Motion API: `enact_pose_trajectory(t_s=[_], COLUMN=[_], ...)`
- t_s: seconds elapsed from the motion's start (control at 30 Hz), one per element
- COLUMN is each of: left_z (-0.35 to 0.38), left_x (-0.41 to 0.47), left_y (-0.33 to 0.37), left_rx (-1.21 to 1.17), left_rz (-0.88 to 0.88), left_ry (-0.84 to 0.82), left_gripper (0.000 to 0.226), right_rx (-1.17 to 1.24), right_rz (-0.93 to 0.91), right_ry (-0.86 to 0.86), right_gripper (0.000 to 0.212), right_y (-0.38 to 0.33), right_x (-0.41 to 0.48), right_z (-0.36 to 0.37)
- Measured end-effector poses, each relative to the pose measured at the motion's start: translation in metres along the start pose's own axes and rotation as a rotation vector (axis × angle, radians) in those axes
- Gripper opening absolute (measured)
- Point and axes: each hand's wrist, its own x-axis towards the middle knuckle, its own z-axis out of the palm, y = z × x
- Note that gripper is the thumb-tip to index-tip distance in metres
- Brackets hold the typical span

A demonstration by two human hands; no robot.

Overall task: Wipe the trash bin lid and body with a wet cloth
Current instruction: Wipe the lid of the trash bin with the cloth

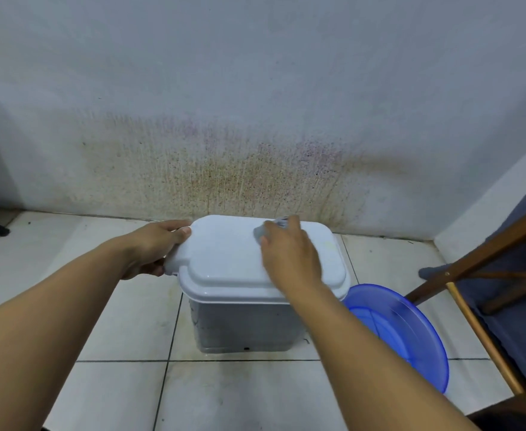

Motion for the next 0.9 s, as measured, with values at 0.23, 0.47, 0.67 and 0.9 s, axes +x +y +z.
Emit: enact_pose_trajectory(t_s=[0.23,0.47,0.67,0.9], left_z=[0.002,0.005,0.004,0.002], left_x=[-0.003,-0.006,-0.004,-0.005], left_y=[0.003,0.005,0.002,0.003], left_rx=[0.009,0.013,0.014,0.041], left_rz=[-0.008,-0.002,-0.003,-0.005], left_ry=[0.016,0.025,0.028,0.033], left_gripper=[0.030,0.031,0.031,0.028], right_rx=[-0.009,-0.047,-0.061,-0.161], right_rz=[0.249,0.081,0.090,0.197], right_ry=[0.066,0.231,0.015,-0.149], right_gripper=[0.028,0.059,0.067,0.065], right_y=[0.091,0.092,0.067,0.057], right_x=[0.008,0.010,0.005,0.014], right_z=[-0.026,-0.052,-0.028,0.000])
